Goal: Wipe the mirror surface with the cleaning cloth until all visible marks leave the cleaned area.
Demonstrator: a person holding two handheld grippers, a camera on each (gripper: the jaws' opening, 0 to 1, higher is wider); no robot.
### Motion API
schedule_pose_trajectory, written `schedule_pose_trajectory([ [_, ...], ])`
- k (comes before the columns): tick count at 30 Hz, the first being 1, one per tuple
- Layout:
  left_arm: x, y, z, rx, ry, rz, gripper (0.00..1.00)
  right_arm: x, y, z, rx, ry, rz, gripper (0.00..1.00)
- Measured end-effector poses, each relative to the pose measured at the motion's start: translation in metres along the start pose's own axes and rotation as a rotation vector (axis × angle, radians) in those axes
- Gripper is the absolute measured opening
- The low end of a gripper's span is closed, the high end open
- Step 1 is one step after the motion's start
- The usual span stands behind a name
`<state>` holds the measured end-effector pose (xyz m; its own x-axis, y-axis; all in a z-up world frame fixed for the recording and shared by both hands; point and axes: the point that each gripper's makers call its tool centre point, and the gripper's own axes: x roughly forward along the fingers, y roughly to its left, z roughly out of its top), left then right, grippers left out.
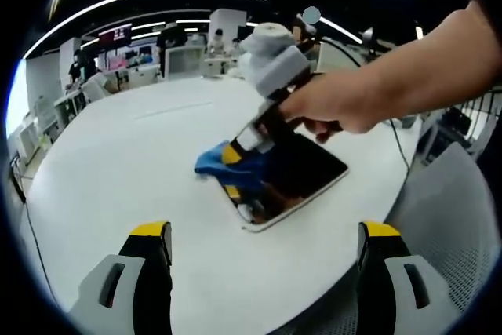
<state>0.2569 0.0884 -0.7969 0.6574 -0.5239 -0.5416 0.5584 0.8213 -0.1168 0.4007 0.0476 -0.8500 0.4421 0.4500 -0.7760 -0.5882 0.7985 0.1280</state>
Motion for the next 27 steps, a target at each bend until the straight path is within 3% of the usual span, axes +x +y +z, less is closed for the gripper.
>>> schedule_pose_trajectory([
  [27, 0.0, -0.001, -0.001, 0.0, 0.011, 0.001, 0.99, -0.012, 0.024, -0.021, 0.004, 0.006, 0.044, 0.02],
])
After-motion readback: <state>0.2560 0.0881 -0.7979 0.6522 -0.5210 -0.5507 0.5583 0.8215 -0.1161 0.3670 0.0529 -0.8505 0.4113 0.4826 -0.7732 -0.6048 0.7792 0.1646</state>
